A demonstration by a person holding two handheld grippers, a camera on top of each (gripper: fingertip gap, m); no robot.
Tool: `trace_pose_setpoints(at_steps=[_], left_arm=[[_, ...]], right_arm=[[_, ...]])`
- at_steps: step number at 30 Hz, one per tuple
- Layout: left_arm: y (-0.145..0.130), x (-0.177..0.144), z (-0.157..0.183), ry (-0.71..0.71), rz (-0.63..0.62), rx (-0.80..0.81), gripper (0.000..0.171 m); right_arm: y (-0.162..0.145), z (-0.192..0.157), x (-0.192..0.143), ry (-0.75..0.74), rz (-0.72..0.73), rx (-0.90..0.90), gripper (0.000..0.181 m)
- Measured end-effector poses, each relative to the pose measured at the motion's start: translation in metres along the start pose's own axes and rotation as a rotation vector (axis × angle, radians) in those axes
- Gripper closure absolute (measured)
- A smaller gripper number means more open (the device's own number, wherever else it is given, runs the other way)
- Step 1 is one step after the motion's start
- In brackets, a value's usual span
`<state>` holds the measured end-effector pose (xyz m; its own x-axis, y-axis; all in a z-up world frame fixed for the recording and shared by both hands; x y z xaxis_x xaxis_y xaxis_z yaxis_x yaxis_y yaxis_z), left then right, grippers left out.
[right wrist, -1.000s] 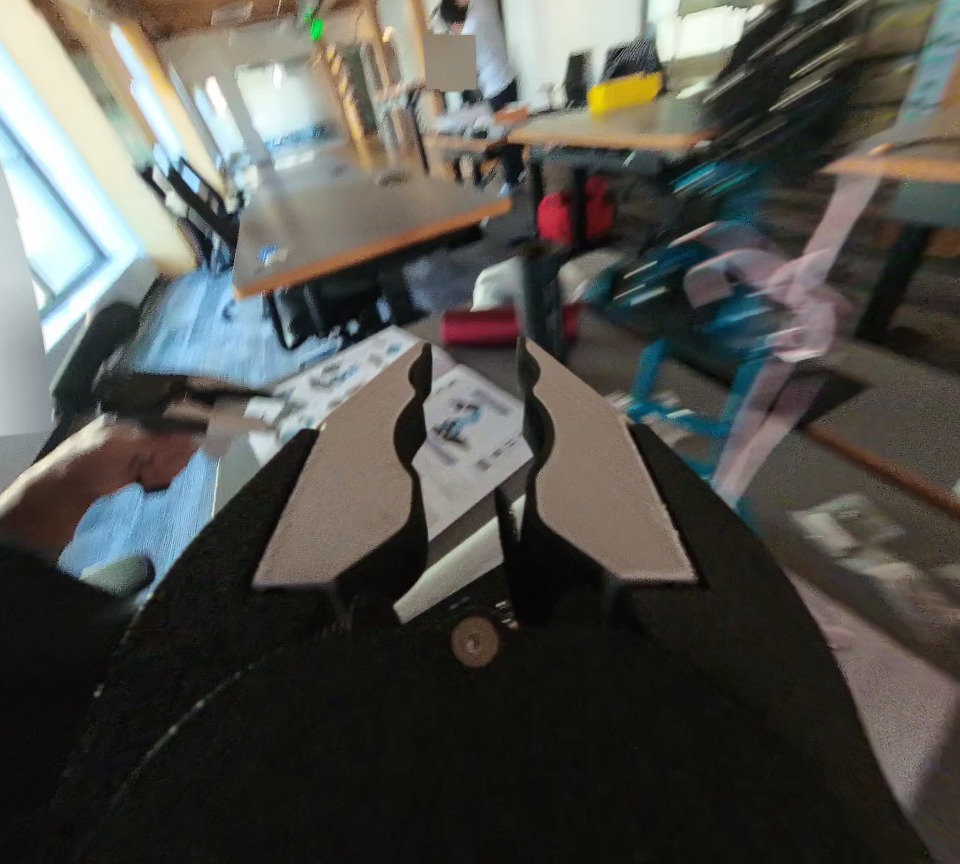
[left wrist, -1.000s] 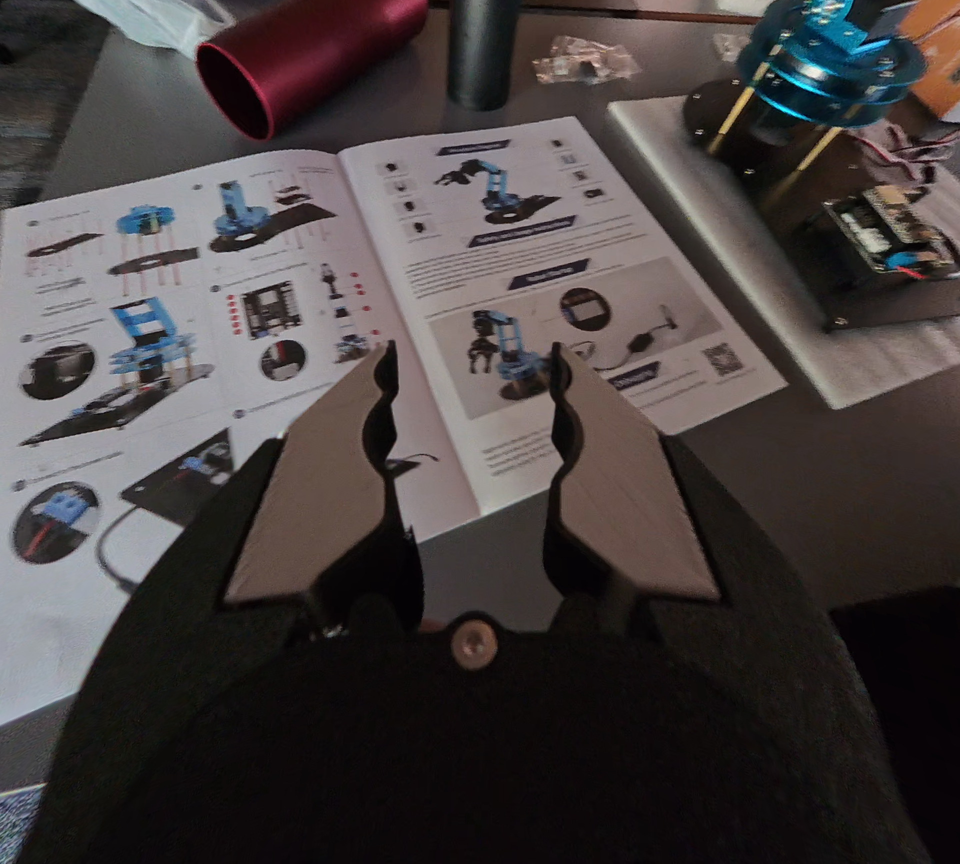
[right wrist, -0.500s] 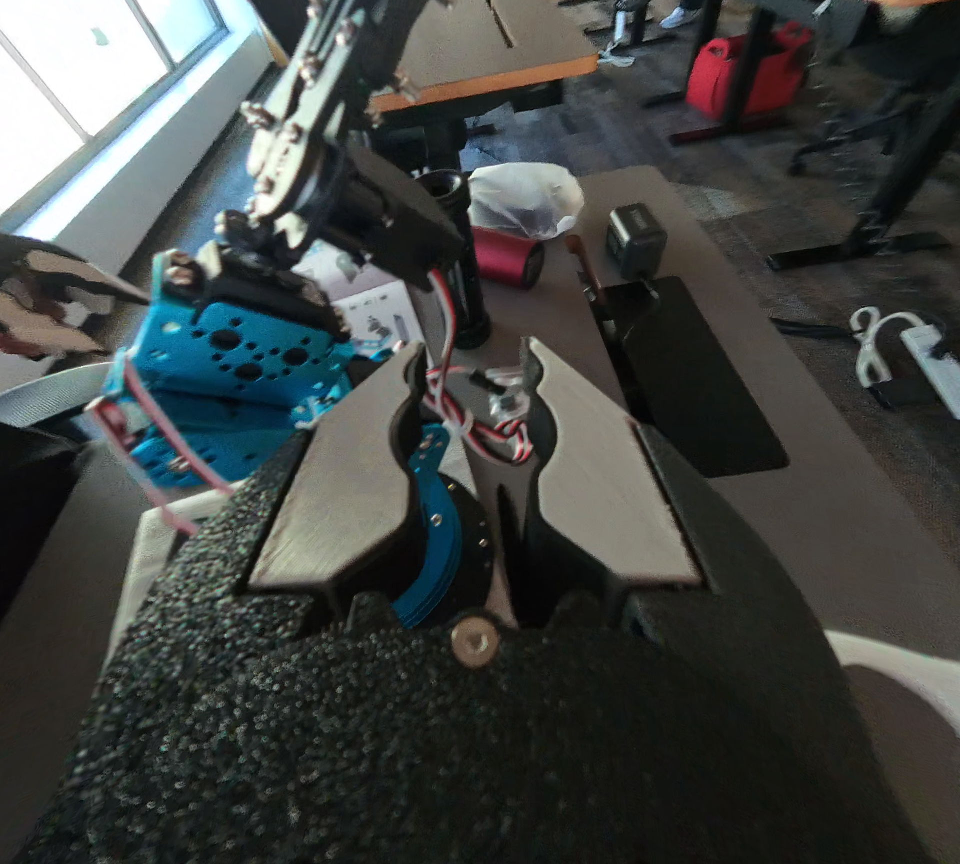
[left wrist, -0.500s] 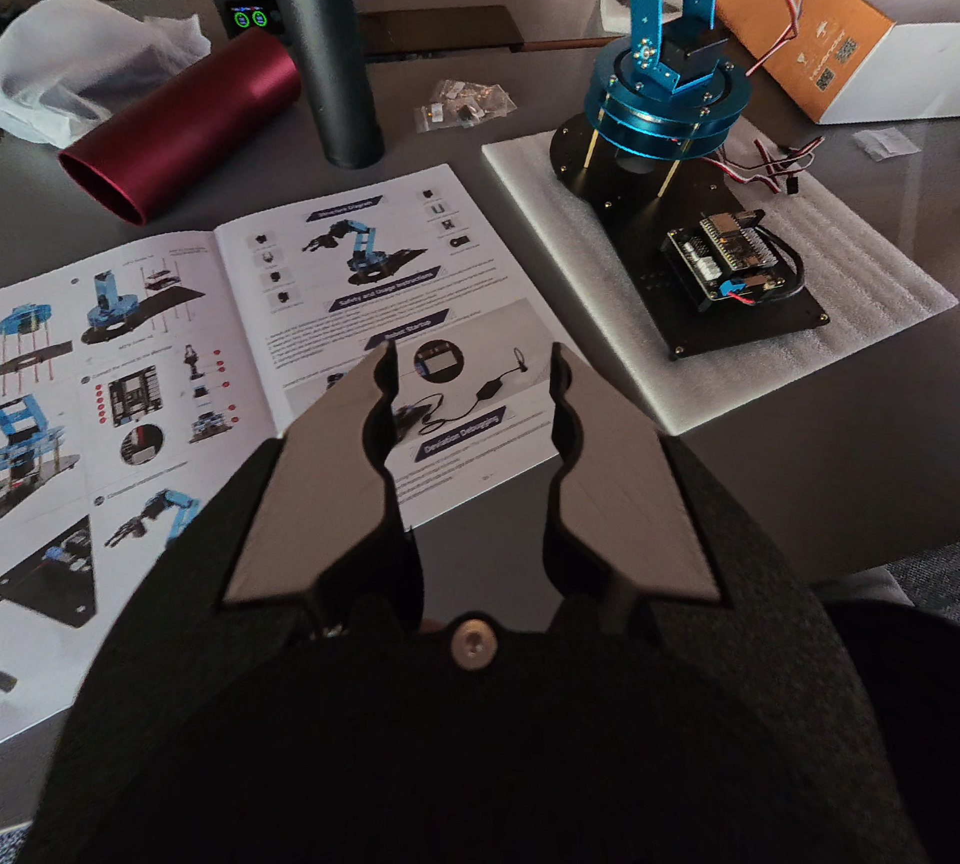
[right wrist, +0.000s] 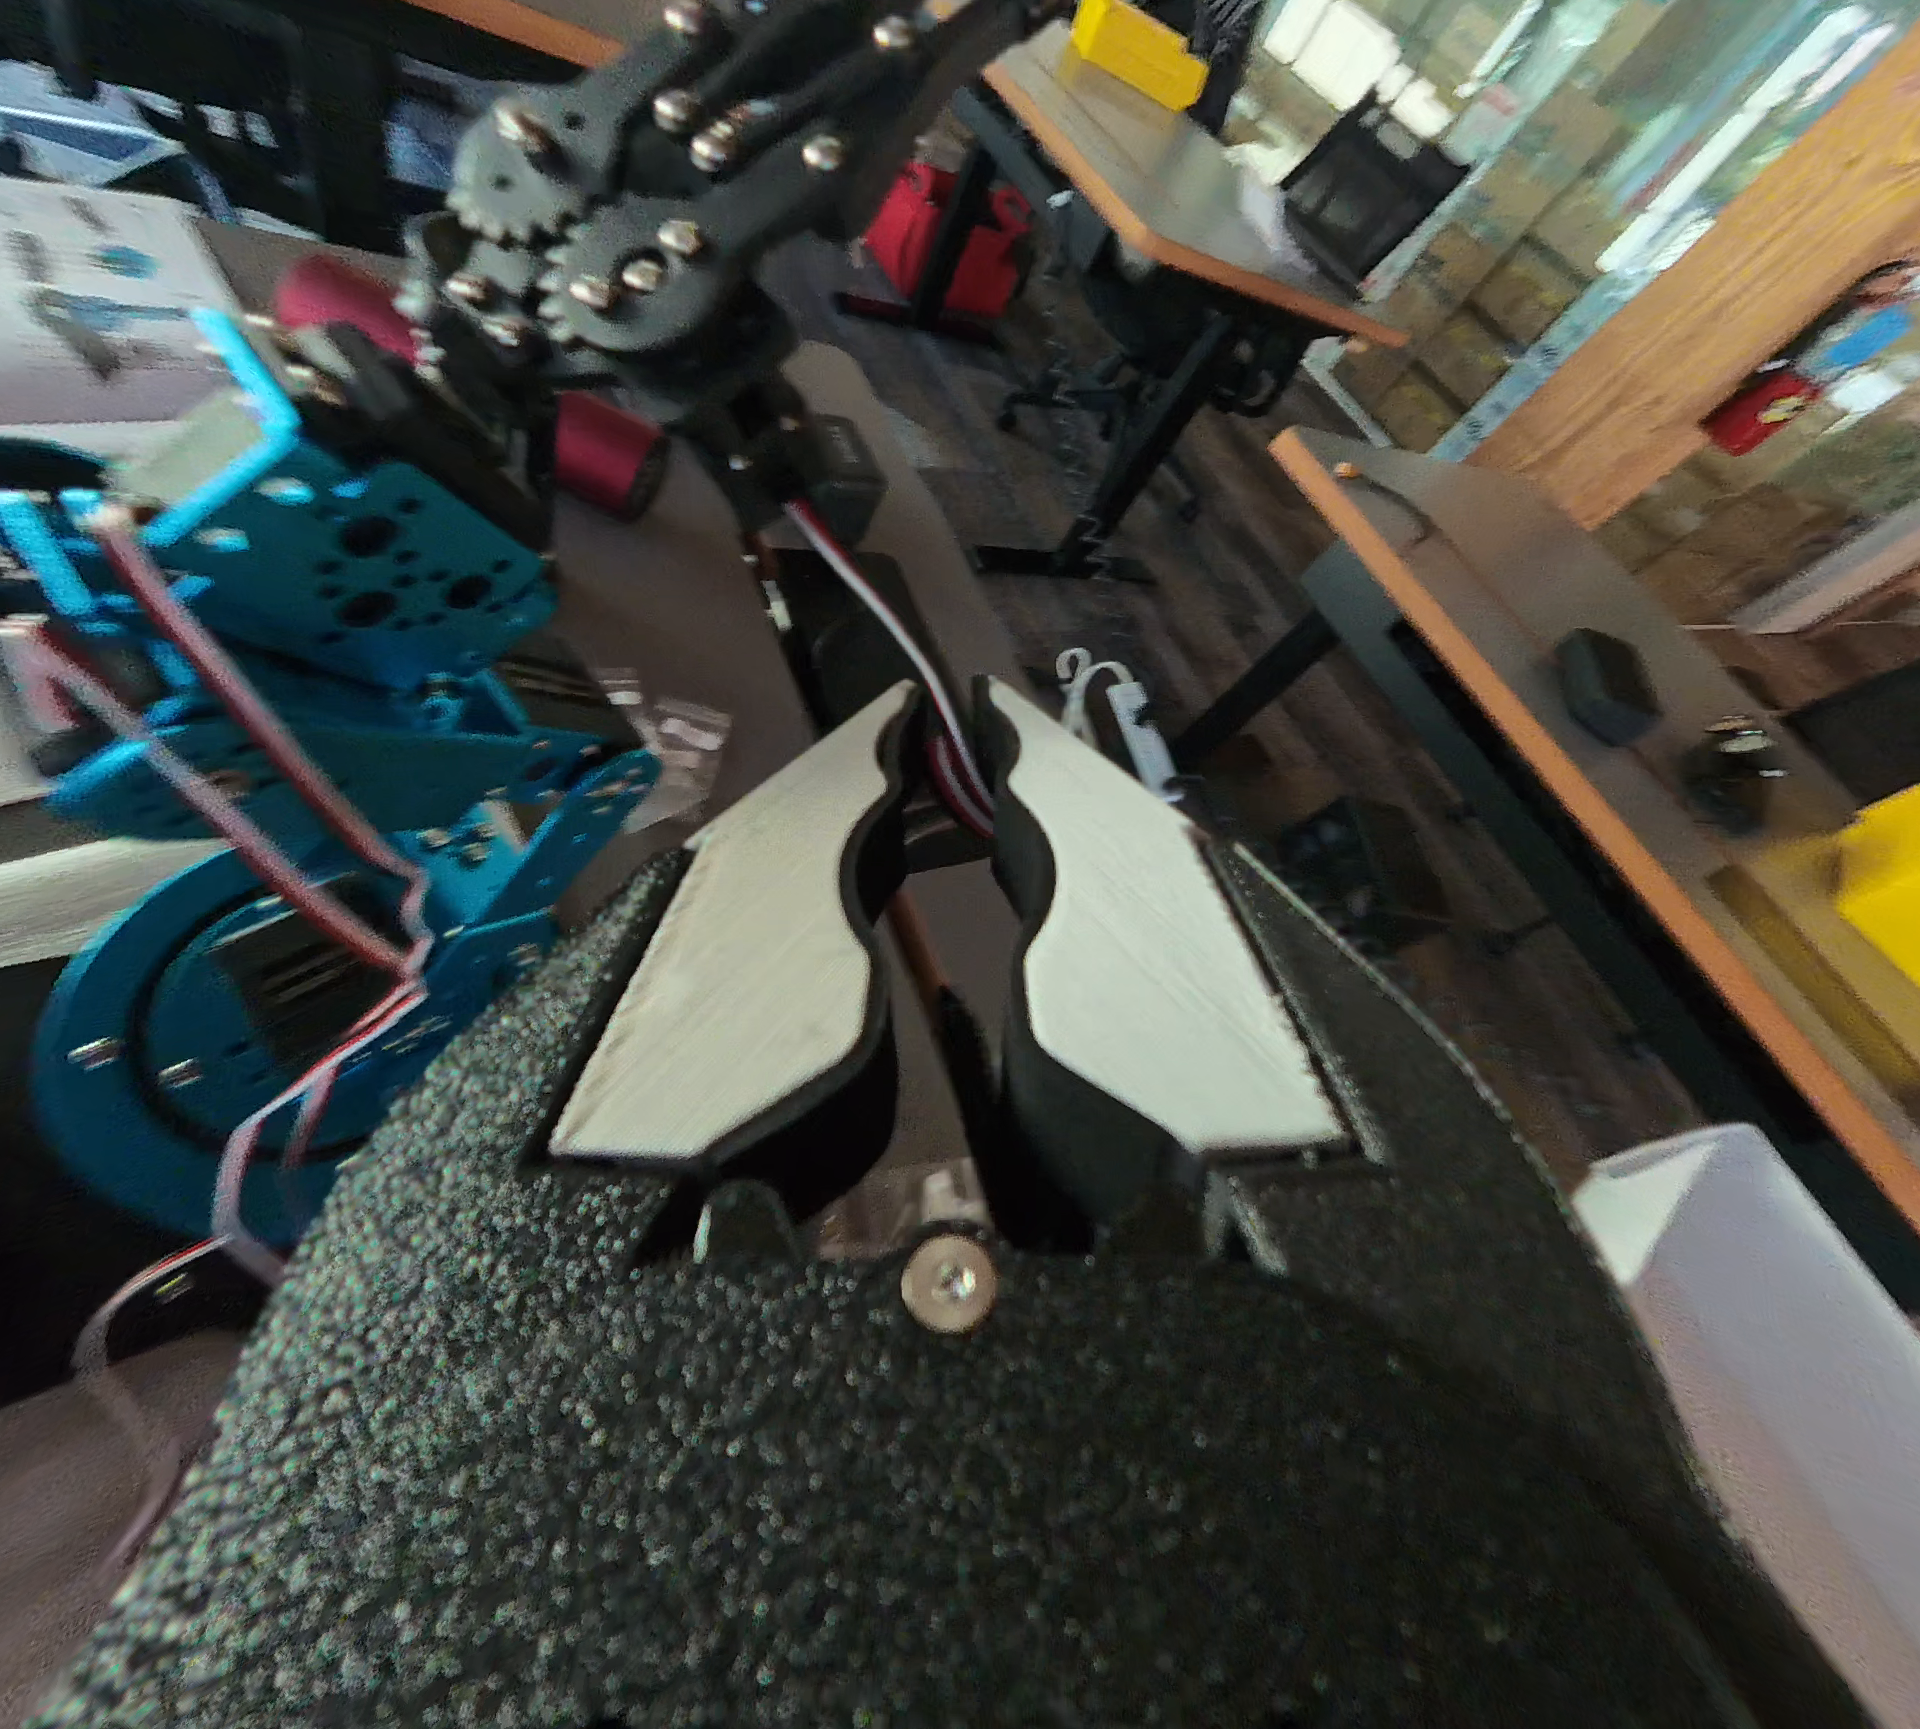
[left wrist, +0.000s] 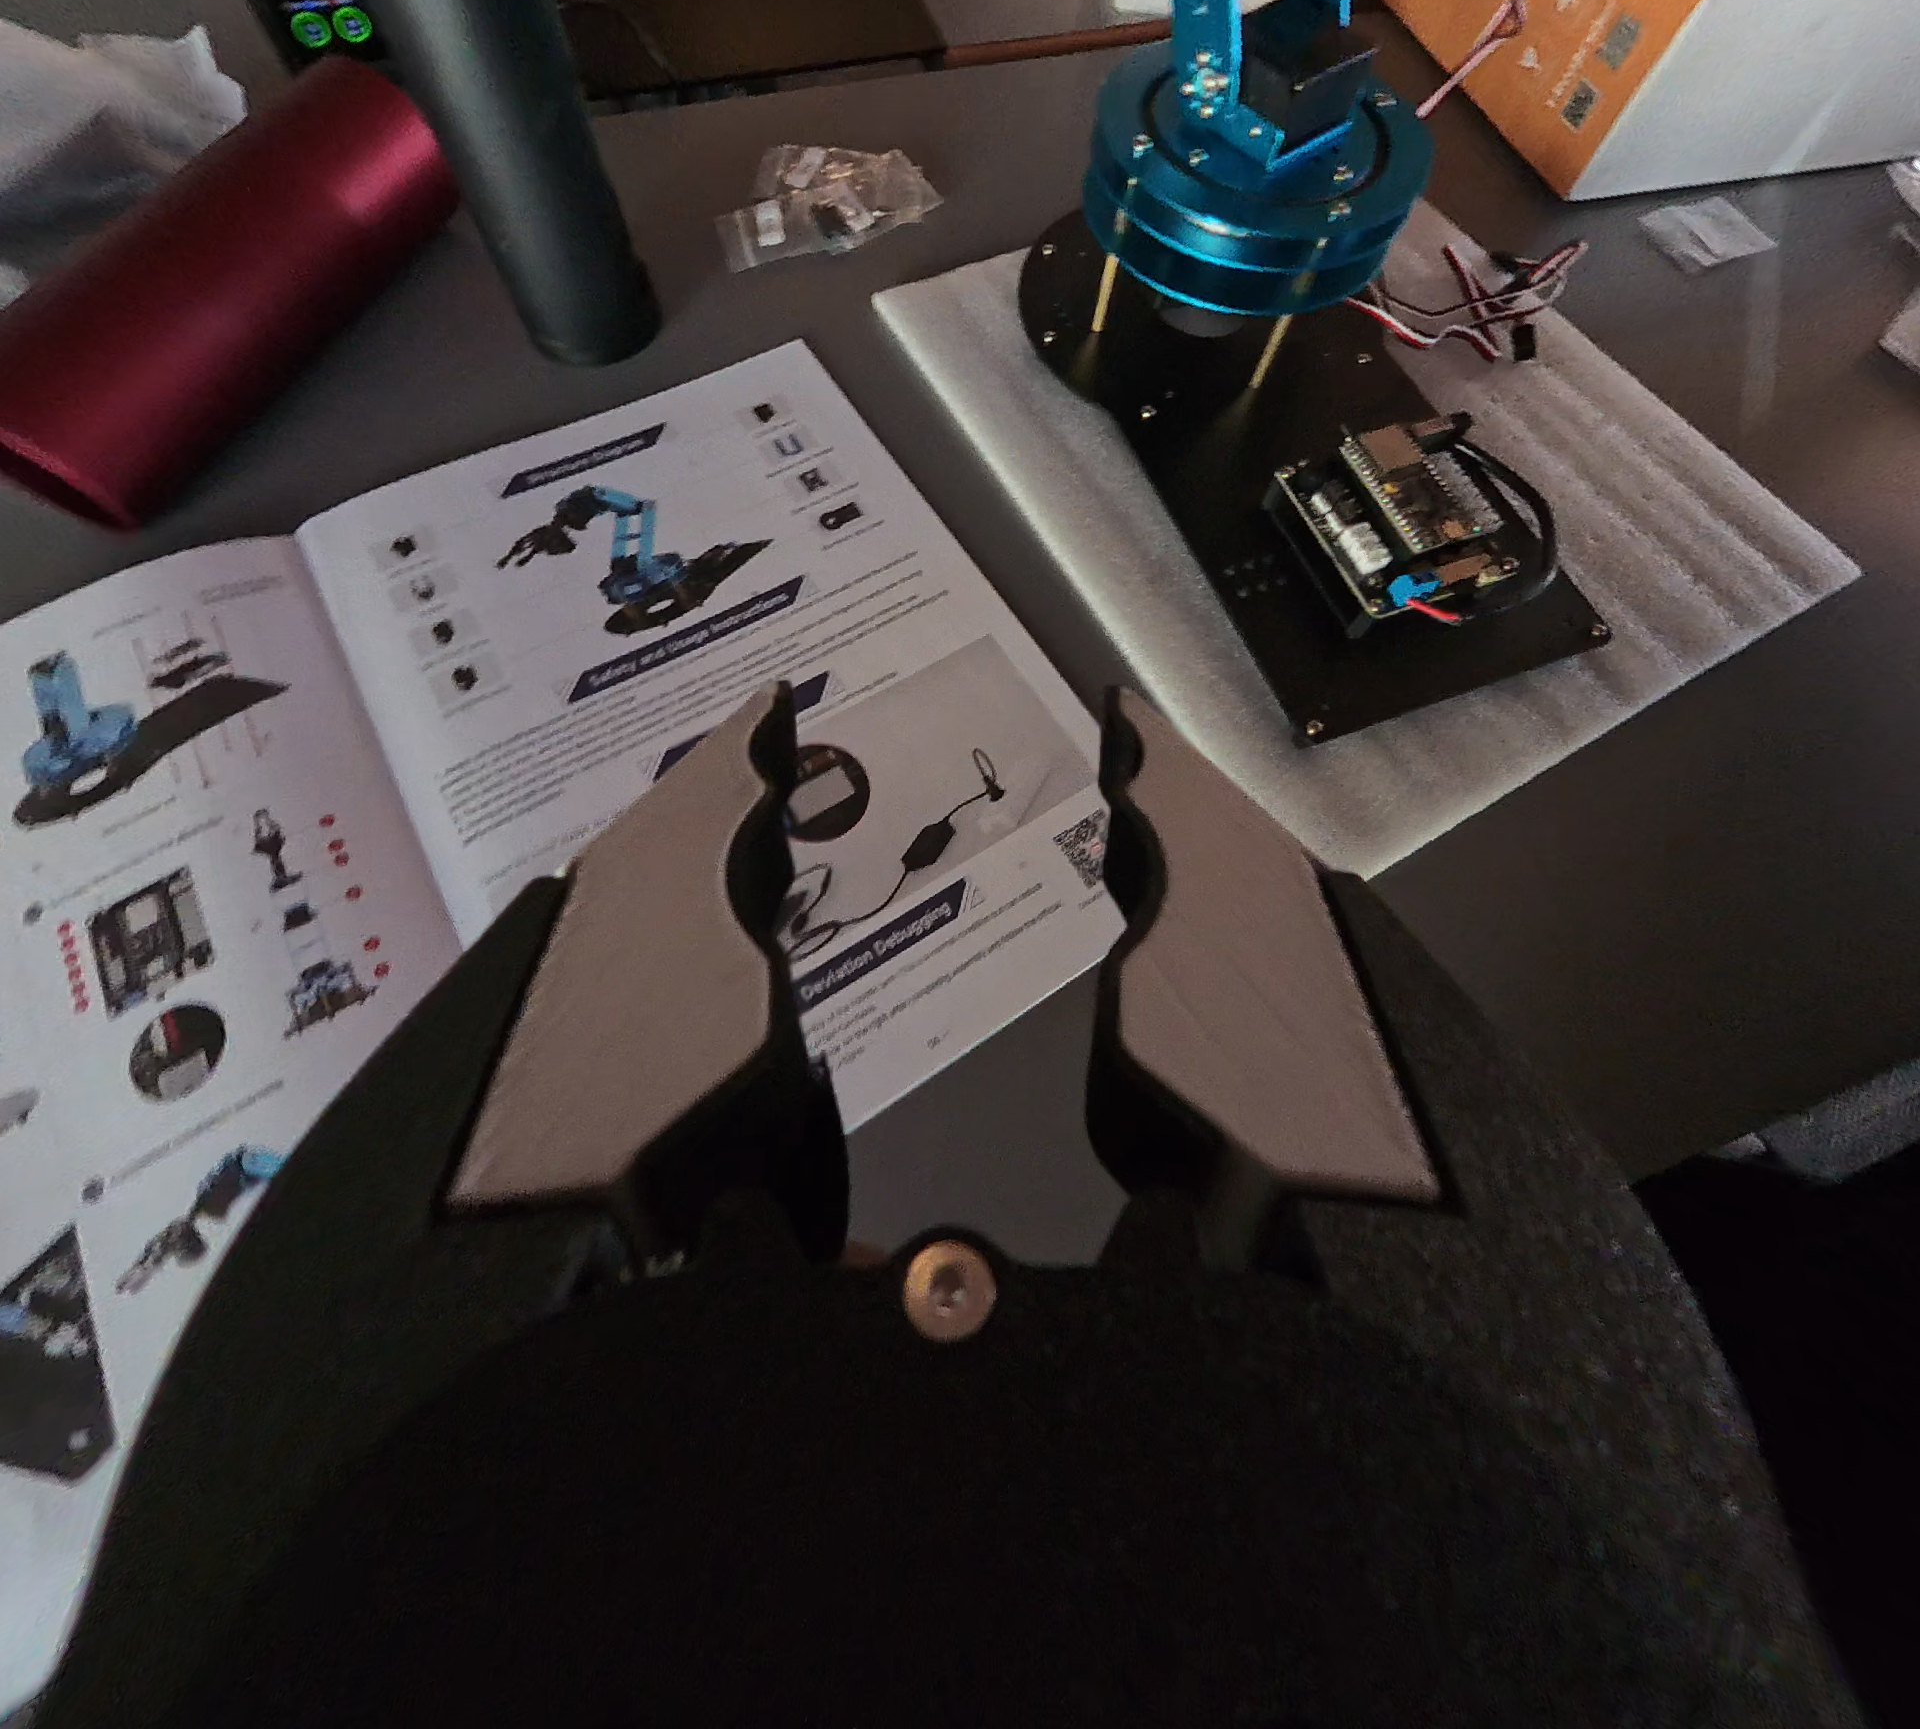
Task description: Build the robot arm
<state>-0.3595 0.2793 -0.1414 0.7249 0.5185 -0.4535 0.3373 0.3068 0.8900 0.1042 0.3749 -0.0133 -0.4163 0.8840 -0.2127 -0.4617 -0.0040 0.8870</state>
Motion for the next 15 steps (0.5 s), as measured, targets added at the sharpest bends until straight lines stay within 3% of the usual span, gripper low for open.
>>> trace_pose_setpoints(at_steps=[4,7,9,12,15], left_arm=[[0.027,0.012,0.014,-0.123,0.022,0.090,0.114],[0.067,0.024,0.038,-0.348,0.086,0.136,0.114],[0.100,0.036,0.053,-0.426,0.155,0.212,0.114],[0.151,0.066,0.076,-0.389,0.261,0.406,0.115],[0.197,0.100,0.103,-0.311,0.370,0.570,0.116]], right_arm=[[0.009,-0.008,-0.015,0.118,-0.099,0.044,0.172],[0.021,-0.013,-0.016,0.191,-0.142,0.149,0.172],[0.030,-0.008,-0.014,0.212,-0.200,0.274,0.173],[0.041,0.000,-0.009,0.360,-0.287,0.598,0.171],[0.049,0.012,-0.003,0.446,-0.272,0.820,0.171]])
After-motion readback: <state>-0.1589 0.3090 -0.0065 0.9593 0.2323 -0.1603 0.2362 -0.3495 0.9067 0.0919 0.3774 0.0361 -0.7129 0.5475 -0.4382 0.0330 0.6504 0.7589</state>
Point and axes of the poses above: each gripper's, where its closed fingertips meet, x out along the fingers, y out of its top, z = x × y across the jaws, the point moved 10 cm from there along -x, back along the fingers, and after that the axes turned 6 degrees about z, right-handed, at the moved point
